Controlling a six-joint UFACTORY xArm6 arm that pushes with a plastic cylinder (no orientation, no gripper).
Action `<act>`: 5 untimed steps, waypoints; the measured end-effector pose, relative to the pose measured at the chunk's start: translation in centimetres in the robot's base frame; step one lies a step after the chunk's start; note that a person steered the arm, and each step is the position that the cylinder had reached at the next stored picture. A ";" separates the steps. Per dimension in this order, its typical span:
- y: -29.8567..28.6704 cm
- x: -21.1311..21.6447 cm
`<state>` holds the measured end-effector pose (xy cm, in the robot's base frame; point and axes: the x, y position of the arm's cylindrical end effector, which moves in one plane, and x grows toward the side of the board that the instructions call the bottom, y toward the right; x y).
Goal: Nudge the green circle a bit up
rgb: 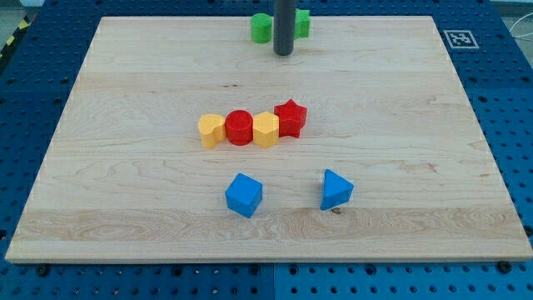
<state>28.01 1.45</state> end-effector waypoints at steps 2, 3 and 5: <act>-0.8 -1.5; -0.8 -2.0; -1.0 -2.3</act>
<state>25.72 0.46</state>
